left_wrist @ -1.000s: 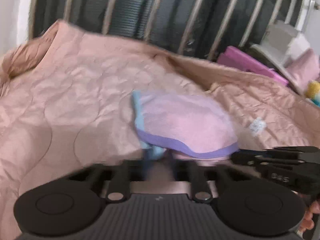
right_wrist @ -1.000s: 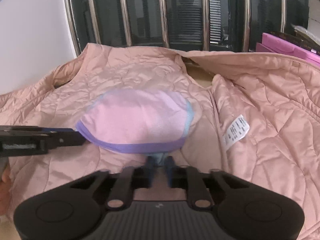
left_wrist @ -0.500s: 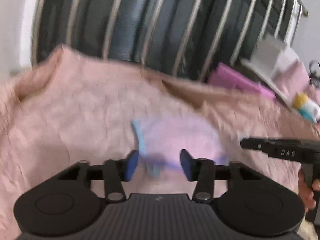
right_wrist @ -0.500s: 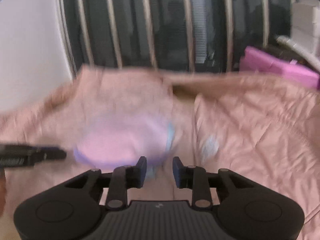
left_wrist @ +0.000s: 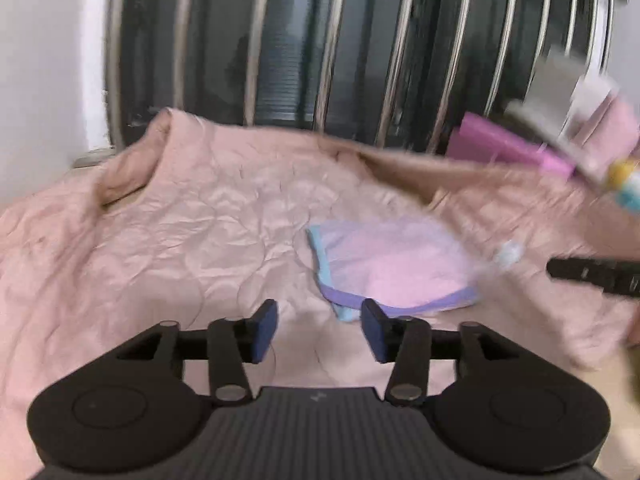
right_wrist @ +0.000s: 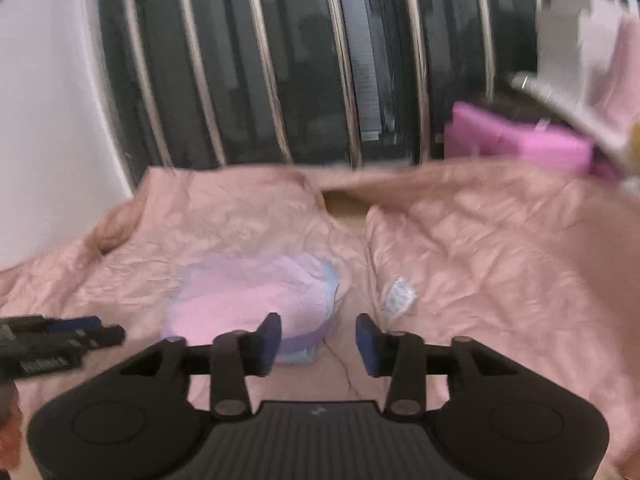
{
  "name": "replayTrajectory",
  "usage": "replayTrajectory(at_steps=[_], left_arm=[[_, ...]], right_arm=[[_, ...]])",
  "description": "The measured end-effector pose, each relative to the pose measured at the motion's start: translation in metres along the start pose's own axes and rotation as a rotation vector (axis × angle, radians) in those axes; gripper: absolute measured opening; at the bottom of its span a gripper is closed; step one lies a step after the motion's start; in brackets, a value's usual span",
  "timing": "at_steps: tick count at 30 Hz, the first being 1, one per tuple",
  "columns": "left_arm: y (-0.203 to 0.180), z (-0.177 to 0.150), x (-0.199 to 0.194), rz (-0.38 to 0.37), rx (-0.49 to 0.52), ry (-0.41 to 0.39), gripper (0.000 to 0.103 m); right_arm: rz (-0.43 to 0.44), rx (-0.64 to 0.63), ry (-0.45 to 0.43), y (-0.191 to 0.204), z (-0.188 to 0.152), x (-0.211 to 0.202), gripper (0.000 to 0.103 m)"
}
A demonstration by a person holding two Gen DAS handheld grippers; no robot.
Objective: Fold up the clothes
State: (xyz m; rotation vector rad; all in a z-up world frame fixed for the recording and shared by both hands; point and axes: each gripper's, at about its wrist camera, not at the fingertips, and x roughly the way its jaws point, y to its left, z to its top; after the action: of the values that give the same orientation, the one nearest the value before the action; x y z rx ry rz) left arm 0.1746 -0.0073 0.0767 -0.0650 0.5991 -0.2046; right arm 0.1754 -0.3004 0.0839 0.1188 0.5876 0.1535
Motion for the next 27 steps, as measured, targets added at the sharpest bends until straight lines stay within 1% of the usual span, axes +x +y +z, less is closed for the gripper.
replayTrajectory(at_steps=[1,2,3,4,5,6,7,8,10,11,12,14,17,20,22,24,27], left_arm=[[-0.001,-0.005,-0.02,0.023,-0.002,-0.021,0.073],[-0.006,-0.01,-0.038,0.077,0.004,-0.04,0.084],[-0.011,-0.015,-0.054,0.124,0.019,-0.054,0.085],[-0.014,-0.02,-0.068,0.147,0.025,-0.063,0.085],[-0.017,-0.025,-0.082,0.17,0.032,-0.072,0.087],[-0.02,-0.029,-0.097,0.186,0.036,-0.081,0.088],[-0.02,-0.034,-0.112,0.175,0.027,-0.09,0.092],[-0.021,-0.038,-0.128,0.162,0.018,-0.113,0.101],[-0.023,-0.047,-0.156,0.153,0.018,-0.161,0.103],[-0.026,-0.053,-0.167,0.165,0.028,-0.18,0.103],[-0.029,-0.059,-0.179,0.178,0.033,-0.193,0.103],[-0.032,-0.071,-0.195,0.179,0.039,-0.195,0.103],[-0.033,-0.095,-0.214,0.173,0.034,-0.189,0.103],[-0.03,-0.118,-0.224,0.167,0.036,-0.158,0.103],[-0.026,-0.133,-0.228,0.151,0.031,-0.146,0.103],[-0.02,-0.149,-0.227,0.153,0.003,-0.136,0.103],[-0.014,-0.17,-0.214,0.199,-0.026,-0.121,0.103]], right_arm=[[0.002,-0.009,-0.015,0.001,-0.003,-0.017,0.043],[-0.003,-0.027,-0.031,0.006,-0.007,-0.033,0.048],[-0.011,-0.049,-0.047,0.013,-0.012,-0.049,0.056],[-0.023,-0.08,-0.064,0.018,-0.016,-0.062,0.062],[-0.039,-0.116,-0.081,0.022,-0.022,-0.075,0.074],[-0.069,-0.141,-0.092,0.027,-0.028,-0.086,0.079],[-0.105,-0.162,-0.1,0.033,-0.035,-0.098,0.079],[-0.129,-0.171,-0.101,0.037,-0.041,-0.107,0.079],[-0.142,-0.151,-0.108,0.045,-0.057,-0.129,0.08],[-0.131,-0.133,-0.112,0.047,-0.066,-0.139,0.084],[-0.116,-0.116,-0.115,0.05,-0.074,-0.149,0.091],[-0.09,-0.095,-0.114,0.056,-0.09,-0.163,0.097],[-0.07,-0.06,-0.087,0.07,-0.113,-0.178,0.099],[-0.049,-0.005,-0.063,0.081,-0.137,-0.193,0.103],[-0.023,0.01,-0.051,0.089,-0.155,-0.204,0.103],[-0.005,0.004,-0.05,0.095,-0.173,-0.205,0.103],[0.0,-0.013,-0.037,0.101,-0.193,-0.199,0.103]])
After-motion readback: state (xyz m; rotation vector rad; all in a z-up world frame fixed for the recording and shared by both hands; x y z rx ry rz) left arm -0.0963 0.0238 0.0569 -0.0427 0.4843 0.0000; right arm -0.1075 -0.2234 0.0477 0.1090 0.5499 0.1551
